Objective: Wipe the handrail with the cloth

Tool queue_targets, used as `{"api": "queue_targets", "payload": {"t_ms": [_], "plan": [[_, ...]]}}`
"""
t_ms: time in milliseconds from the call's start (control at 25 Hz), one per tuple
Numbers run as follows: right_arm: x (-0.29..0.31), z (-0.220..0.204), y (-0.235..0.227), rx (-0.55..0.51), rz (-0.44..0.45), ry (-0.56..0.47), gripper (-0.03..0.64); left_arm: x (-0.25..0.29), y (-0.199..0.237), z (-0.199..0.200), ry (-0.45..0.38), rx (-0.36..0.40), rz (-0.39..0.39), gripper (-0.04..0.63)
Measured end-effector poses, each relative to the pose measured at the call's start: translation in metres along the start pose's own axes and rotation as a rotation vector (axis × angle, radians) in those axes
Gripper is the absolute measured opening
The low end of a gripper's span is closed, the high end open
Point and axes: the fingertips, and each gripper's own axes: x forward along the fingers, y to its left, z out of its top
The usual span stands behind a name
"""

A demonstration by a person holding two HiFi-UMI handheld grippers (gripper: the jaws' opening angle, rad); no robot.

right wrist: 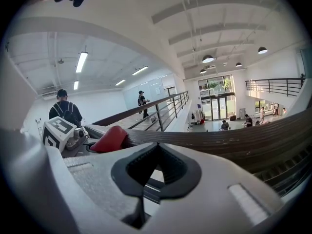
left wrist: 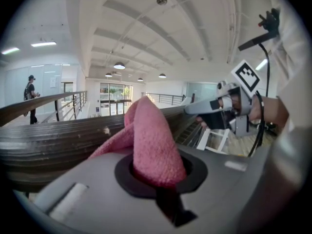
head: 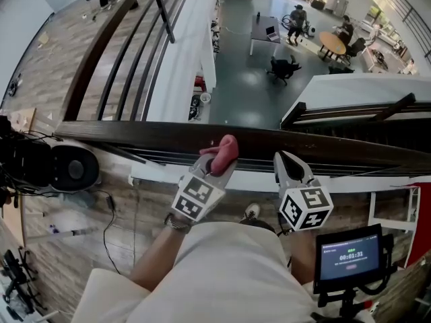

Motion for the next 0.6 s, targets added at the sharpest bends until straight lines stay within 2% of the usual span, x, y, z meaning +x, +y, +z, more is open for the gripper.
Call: {"api": "queue_targets", "payload": {"t_ms": [600], "plan": [[0.001,0.002,0.001,0.008,0.004,-0.003,0.003,0.007,-0.013,0.006,0.000,0.033,-0.029,0.032]]}}
